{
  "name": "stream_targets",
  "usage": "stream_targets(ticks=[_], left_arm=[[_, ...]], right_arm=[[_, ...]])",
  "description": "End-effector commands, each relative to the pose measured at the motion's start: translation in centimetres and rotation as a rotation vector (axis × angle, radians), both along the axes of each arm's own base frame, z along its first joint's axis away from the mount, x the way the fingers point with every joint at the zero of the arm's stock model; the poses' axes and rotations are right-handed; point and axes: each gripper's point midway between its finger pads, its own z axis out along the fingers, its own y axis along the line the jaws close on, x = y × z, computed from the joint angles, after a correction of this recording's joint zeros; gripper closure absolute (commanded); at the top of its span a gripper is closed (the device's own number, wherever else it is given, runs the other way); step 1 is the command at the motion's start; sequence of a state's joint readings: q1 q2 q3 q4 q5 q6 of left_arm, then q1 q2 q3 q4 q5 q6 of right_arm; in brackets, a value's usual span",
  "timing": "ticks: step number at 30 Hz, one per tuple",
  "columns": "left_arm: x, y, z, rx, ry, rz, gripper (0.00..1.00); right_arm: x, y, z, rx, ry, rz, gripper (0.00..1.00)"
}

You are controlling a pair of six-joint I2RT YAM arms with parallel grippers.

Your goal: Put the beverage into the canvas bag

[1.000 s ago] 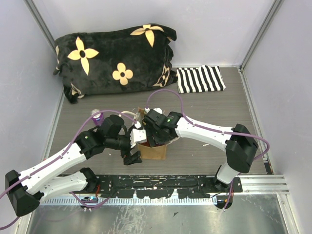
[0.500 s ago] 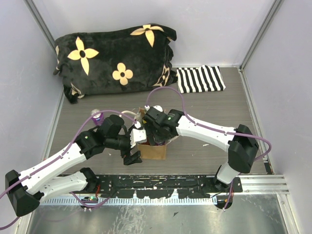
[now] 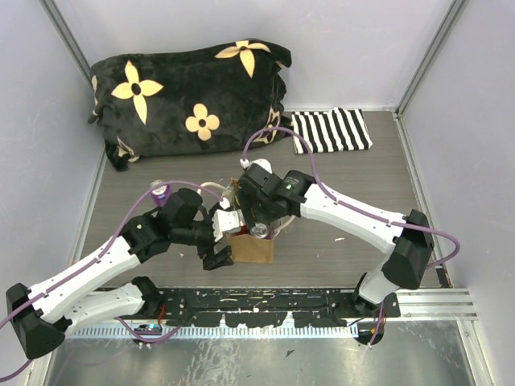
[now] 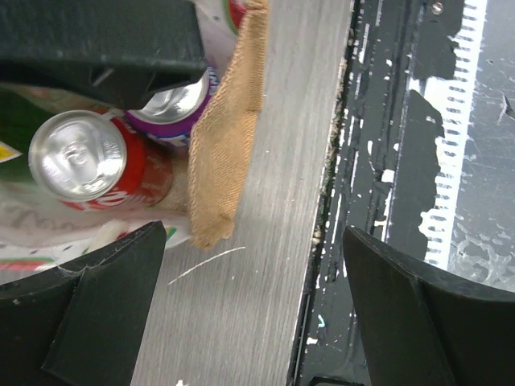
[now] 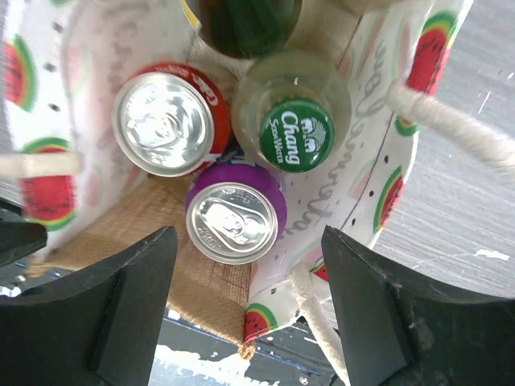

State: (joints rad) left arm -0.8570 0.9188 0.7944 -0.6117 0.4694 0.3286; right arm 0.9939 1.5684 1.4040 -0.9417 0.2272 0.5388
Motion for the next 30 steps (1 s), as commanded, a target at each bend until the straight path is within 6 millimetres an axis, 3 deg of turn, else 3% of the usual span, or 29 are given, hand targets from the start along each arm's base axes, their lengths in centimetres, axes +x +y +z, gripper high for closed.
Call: stream_targets(ticks=[1, 5, 8, 12, 17, 21, 25, 30], left_arm=[[2.4, 0.5, 4.4, -0.062, -0.089, 0.119, 0.02], [5.3, 1.5, 9.7, -0.16, -0.165, 0.287, 0.02], [8.5, 3.6, 13.1, -0.215, -0.16, 0.476, 0.02], [13.1, 8.0, 14.4, -0.246, -0.057, 0.734, 0.02], [18.8, 14.4, 10.3, -0.147, 0.148, 1.001, 0.02], [21.4, 17.9, 5.2, 0.048, 0.256, 1.071, 0.02], [22.8, 19.6, 1.5, 0.158, 0.317, 1.083, 0.02], [23.0, 20.4, -1.5, 0.272, 0.401, 1.071, 0.02]], right_arm=[[2.0, 0.9, 7.2, 0.139, -0.164, -0.031, 0.22], [3.5, 1.0, 10.9, 0.205, -0.266, -0.079, 0.22], [4.6, 0.5, 13.0, 0.226, -0.322, -0.114, 0.21], [5.7, -0.5, 14.2, 0.226, -0.356, -0.142, 0.2], [6.5, -2.0, 14.0, 0.208, -0.344, -0.178, 0.2], [6.6, -3.0, 14.0, 0.202, -0.34, -0.198, 0.2], [6.4, -3.8, 13.5, 0.186, -0.328, -0.21, 0.2], [5.9, -4.9, 12.8, 0.185, -0.317, -0.235, 0.2]])
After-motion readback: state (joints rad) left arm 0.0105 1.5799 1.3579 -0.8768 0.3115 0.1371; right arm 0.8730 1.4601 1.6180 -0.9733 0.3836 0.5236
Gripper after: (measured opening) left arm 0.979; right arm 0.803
